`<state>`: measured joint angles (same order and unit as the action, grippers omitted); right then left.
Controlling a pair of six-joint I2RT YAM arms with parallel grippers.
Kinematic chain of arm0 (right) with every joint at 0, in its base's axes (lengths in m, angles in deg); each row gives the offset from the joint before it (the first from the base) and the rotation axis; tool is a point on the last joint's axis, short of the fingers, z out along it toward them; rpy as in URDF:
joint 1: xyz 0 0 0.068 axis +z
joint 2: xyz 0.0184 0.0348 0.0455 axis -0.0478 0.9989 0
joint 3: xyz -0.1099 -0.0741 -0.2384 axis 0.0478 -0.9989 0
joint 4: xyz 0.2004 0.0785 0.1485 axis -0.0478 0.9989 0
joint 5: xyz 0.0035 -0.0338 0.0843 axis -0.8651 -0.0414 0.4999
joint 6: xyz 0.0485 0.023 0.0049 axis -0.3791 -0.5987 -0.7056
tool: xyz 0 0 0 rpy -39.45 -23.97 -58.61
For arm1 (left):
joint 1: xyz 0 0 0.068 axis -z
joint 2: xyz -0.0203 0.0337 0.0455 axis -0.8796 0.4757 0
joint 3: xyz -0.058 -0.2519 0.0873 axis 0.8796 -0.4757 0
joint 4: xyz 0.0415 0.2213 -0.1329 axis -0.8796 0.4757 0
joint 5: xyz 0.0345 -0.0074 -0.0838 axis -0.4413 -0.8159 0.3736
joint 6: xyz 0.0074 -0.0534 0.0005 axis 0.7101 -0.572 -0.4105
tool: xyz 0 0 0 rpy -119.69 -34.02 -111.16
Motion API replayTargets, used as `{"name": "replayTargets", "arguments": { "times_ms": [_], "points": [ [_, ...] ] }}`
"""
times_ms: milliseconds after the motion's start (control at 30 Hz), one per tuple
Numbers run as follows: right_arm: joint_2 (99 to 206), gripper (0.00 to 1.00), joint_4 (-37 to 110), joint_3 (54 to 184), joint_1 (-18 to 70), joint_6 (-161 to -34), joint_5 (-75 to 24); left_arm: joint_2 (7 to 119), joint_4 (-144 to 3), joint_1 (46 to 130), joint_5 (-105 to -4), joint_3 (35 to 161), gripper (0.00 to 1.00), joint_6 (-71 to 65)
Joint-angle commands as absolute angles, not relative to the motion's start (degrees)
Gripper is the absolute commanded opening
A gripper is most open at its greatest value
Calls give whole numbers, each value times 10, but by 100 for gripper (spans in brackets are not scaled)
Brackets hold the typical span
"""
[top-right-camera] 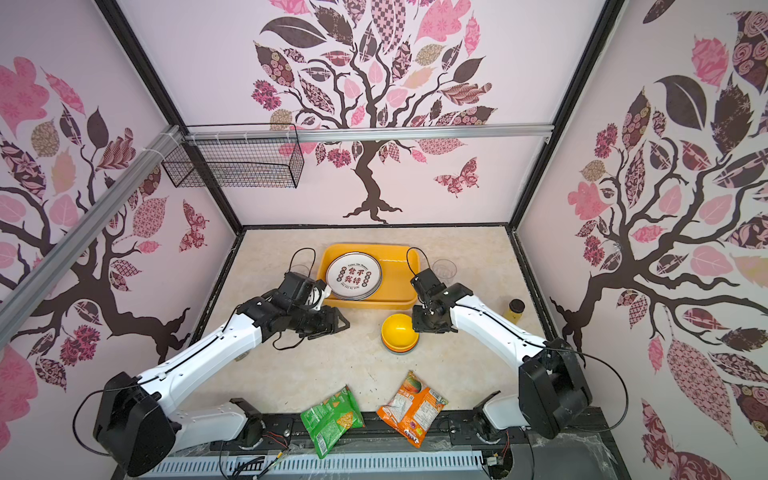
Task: Place the mixed dishes into the plastic bin
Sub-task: 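Move the right gripper to the yellow bowl rim while left gripper advances, then pinch the yellow bowl rim with the right gripper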
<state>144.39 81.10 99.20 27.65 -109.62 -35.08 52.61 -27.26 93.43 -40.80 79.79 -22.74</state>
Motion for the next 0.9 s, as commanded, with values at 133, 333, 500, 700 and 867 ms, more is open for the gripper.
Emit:
{"name": "replayTargets", "arguments": {
  "times_ms": [133, 333, 500, 700, 867],
  "points": [
    [1464, 38, 797, 987, 283, -1104, -334, 530, -283, 937, -415, 808, 61, -225],
    [1482, 32, 787, 985, 288, -1102, -326, 531, -285, 937, -414, 805, 61, -228],
    [1493, 28, 783, 983, 291, -1099, -324, 530, -289, 937, -413, 801, 60, -232],
    [1501, 23, 780, 983, 292, -1094, -322, 530, -293, 937, -412, 795, 60, -237],
    [1505, 21, 778, 985, 292, -1091, -320, 527, -292, 937, -412, 795, 60, -239]
  ]
}}
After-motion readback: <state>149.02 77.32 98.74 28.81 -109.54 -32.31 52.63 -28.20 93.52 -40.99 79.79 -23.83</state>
